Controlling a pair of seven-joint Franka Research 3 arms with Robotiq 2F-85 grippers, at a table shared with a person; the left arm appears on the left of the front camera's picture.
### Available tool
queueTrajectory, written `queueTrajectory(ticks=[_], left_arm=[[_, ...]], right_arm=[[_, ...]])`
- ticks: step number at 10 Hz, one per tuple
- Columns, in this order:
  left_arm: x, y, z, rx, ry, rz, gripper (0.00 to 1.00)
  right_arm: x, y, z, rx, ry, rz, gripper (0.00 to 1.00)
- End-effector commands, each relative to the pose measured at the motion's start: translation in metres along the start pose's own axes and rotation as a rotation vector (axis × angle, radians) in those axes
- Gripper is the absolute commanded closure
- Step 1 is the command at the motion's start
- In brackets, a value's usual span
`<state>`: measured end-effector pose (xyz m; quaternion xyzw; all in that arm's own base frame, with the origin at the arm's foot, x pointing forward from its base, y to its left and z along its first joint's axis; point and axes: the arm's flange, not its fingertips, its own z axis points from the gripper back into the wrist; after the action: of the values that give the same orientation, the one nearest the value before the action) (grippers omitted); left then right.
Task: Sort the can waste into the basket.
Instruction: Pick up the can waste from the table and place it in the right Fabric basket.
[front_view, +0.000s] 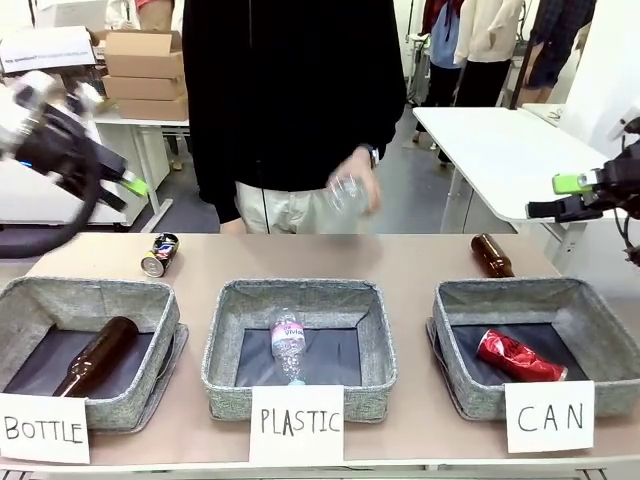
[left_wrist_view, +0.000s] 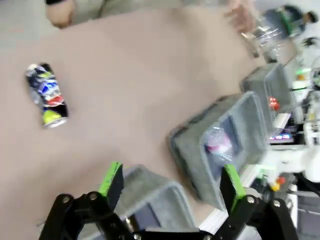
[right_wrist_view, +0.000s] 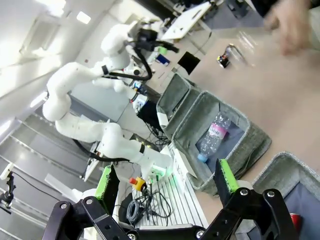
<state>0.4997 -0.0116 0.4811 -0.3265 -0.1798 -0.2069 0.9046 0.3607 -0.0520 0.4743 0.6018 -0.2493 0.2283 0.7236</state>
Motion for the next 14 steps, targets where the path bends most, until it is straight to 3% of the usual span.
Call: queueTrajectory(ticks=[1,2,5,6,7,9,14], left_arm=[[0.026,0.029,-0.026,0.183,0.059,0.166,0.0],[0.0,0.0,0.0,0.0,0.0,0.0,0.0],[0.0,0.0,0.0,0.0,0.0,0.0,0.0],[0.011,0.007,-0.012,0.045,0.021,0.028,0.0],[0.026,0.026,-0.026,0.228,-0.021,0.051,0.0],[0.054,0.054,-0.069,0.405,0.068,0.06,0.0],[0.081,0.096,-0.159,0.517,0.351,0.095,0.0]], right_arm=[[0.003,0.005,0.001,-0.006,0.009,-0.024,0.0],[0.003,0.005,0.001,-0.006,0.009,-0.024,0.0],[0.003,0.005,0.001,-0.006,0.009,-0.024,0.0],[0.003,0.005,0.001,-0.006,0.009,-0.024,0.0],[0.003,0.005,0.001,-0.006,0.009,-0.024,0.0],[0.003,0.005,0.001,-0.006,0.009,-0.024,0.0],[0.003,0.005,0.001,-0.006,0.009,-0.024,0.0]])
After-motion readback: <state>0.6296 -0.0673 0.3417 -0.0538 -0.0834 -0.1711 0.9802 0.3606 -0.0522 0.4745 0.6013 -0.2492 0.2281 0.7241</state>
